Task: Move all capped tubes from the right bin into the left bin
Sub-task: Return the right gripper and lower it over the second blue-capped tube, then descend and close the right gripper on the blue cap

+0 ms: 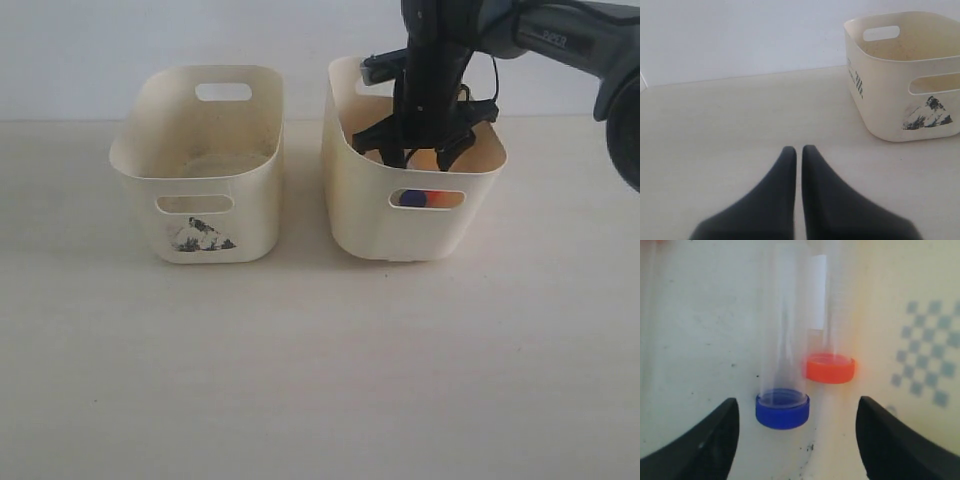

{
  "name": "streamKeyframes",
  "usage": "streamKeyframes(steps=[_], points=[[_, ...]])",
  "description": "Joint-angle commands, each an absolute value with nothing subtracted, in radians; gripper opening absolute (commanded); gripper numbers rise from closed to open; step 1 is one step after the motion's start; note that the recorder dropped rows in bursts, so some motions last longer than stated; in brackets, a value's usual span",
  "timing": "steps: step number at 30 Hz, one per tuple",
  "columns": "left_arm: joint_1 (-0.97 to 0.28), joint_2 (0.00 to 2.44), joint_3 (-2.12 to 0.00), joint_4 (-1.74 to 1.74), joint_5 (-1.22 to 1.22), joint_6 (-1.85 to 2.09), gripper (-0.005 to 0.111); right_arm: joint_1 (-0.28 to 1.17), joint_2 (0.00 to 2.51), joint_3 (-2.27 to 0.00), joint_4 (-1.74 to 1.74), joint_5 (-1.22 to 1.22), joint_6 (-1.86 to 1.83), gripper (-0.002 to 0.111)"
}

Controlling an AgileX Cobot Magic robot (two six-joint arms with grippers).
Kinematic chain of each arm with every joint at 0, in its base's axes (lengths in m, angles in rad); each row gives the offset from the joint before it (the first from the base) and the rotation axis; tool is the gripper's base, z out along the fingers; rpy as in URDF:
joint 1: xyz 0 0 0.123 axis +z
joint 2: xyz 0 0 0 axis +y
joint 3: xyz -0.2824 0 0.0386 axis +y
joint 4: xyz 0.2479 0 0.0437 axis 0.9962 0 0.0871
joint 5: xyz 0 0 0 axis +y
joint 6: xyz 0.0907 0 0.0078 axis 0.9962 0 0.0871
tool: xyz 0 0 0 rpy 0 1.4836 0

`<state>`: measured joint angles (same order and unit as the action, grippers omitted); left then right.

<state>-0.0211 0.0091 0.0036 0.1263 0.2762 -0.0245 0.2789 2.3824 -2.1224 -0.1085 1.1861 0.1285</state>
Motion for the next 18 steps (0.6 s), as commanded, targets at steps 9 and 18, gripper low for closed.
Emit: streamKeyframes(steps=[9,18], points=[[-0.020,0.007,0.000,0.120,0.261,-0.036,0.004,0.279,2.267,-2.119,-0.008,1.155,0.134,0.062],[-0.020,0.007,0.000,0.120,0.261,-0.036,0.004,0.279,2.319,-2.117,0.121,1.130,0.149,0.062]])
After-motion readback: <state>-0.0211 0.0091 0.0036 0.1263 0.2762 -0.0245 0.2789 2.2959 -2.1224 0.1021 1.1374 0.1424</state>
